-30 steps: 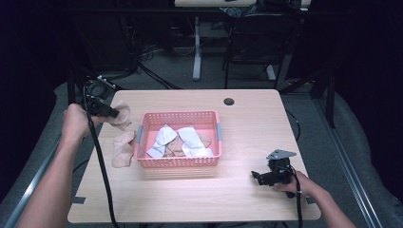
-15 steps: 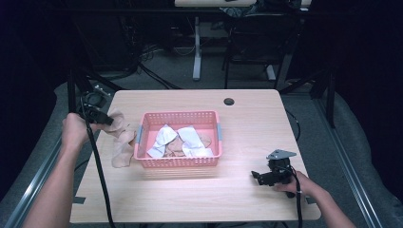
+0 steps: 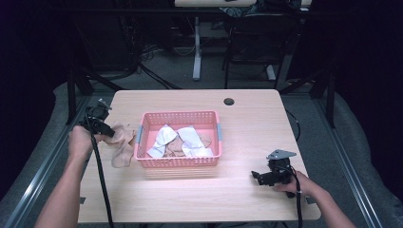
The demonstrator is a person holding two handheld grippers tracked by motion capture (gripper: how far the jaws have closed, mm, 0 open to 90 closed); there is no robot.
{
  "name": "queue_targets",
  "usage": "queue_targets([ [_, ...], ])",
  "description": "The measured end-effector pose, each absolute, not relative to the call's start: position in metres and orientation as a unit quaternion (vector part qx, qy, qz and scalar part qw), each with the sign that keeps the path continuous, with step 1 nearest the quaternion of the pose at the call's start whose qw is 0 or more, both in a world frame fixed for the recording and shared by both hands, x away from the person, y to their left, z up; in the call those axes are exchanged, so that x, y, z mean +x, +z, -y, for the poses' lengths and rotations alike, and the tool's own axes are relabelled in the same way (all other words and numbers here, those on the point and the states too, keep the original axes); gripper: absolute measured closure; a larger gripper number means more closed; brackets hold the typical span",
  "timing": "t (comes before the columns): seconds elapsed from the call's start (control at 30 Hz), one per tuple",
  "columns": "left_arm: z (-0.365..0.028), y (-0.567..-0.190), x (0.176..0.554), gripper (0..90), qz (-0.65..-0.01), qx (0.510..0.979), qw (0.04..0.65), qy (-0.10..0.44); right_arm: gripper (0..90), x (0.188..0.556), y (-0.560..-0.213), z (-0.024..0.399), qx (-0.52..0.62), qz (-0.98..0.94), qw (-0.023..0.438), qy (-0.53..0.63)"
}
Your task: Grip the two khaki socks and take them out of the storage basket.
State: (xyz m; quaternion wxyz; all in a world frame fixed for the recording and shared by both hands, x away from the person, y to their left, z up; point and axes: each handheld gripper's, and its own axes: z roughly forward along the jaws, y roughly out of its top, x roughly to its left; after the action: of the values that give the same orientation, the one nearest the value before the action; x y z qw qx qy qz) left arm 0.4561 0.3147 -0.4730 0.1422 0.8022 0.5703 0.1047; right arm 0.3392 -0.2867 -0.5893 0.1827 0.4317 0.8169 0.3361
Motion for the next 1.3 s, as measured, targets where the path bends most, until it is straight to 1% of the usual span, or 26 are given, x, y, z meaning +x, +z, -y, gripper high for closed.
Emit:
queue_targets([
  [0.23,-0.321,-0.501,0.457,84.8,-0.586,0.794,0.139,0.08,0.0,0.339,-0.589,0.287,0.431,-0.818,0.182,0.336],
  [0.33,-0.324,-0.514,0.457,82.8,-0.591,0.793,0.13,0.066,0.0,0.339,-0.589,0.287,0.431,-0.818,0.182,0.336],
  [0.5,-0.329,-0.527,0.456,78.2,-0.6,0.786,0.137,0.054,0.0,0.339,-0.59,0.286,0.433,-0.816,0.183,0.337],
  [0.57,-0.33,-0.528,0.455,73.2,-0.6,0.787,0.135,0.049,0.0,0.339,-0.59,0.286,0.433,-0.816,0.183,0.337],
  [0.6,-0.331,-0.528,0.455,69.2,-0.602,0.785,0.137,0.051,0.0,0.339,-0.59,0.286,0.433,-0.816,0.183,0.337],
  [0.77,-0.336,-0.521,0.448,43.6,-0.605,0.78,0.15,0.061,0.0,0.339,-0.59,0.287,0.432,-0.816,0.183,0.337],
  [0.87,-0.34,-0.513,0.442,30.9,-0.605,0.777,0.158,0.071,0.0,0.339,-0.59,0.286,0.432,-0.816,0.183,0.338],
  [1.0,-0.343,-0.502,0.431,18.3,-0.605,0.773,0.173,0.086,0.0,0.339,-0.59,0.287,0.432,-0.816,0.183,0.337],
  [1.03,-0.344,-0.5,0.428,16.0,-0.603,0.773,0.175,0.09,0.0,0.339,-0.59,0.286,0.433,-0.816,0.183,0.337],
  [1.3,-0.341,-0.488,0.4,7.4,-0.592,0.772,0.199,0.115,0.0,0.339,-0.59,0.286,0.432,-0.816,0.183,0.338],
])
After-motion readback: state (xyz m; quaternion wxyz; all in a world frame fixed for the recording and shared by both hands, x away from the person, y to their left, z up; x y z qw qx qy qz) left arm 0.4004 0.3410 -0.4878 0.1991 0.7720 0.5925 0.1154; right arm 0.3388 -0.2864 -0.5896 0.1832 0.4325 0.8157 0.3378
